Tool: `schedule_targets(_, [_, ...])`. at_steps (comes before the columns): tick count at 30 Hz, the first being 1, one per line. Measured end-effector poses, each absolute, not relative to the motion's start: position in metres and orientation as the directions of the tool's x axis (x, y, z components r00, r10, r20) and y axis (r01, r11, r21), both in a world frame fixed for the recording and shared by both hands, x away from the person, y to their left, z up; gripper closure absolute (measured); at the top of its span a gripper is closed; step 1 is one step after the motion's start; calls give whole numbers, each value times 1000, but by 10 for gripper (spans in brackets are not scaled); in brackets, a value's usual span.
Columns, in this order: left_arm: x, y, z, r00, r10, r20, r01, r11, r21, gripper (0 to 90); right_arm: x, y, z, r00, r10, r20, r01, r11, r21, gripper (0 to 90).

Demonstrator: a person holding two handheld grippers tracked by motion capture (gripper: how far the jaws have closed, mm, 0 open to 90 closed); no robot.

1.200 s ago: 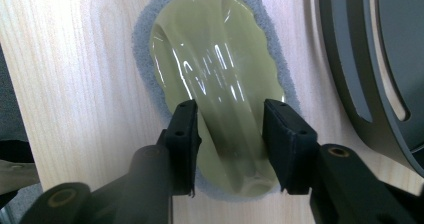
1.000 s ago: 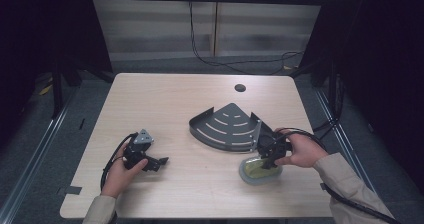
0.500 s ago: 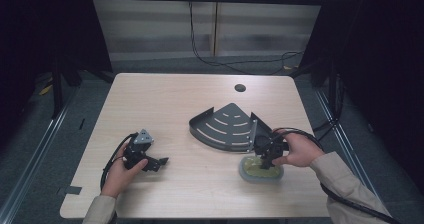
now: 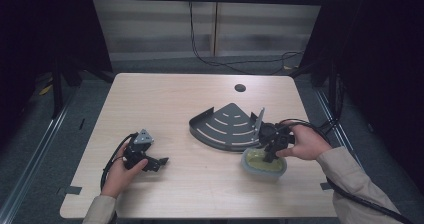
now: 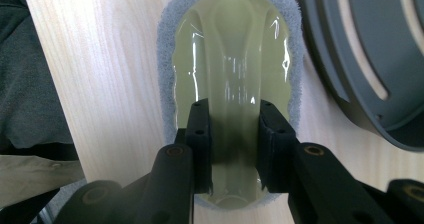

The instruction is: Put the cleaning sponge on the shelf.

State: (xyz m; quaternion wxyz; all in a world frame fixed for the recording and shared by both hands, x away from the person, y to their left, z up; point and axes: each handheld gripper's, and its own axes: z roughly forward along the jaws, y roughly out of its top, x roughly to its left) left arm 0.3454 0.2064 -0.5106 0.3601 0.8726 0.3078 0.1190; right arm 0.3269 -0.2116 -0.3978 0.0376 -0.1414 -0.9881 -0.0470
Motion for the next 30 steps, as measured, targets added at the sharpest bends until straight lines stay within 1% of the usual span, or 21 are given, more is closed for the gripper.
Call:
schedule_targets(14, [345, 206, -511, 779, 626, -17, 454, -545, 705, 18, 343, -217, -375, -935, 345, 83, 351, 932, 84, 714])
schedule_targets(26, [345, 206, -511, 779, 626, -18, 454, -545, 705, 18, 357, -213, -359, -928, 366, 70, 371, 924, 90, 714])
schedule_targets(30, [345, 206, -511, 779, 627, -17, 454, -545, 704, 18, 363, -212, -354, -918, 389, 71, 395, 914, 95, 714])
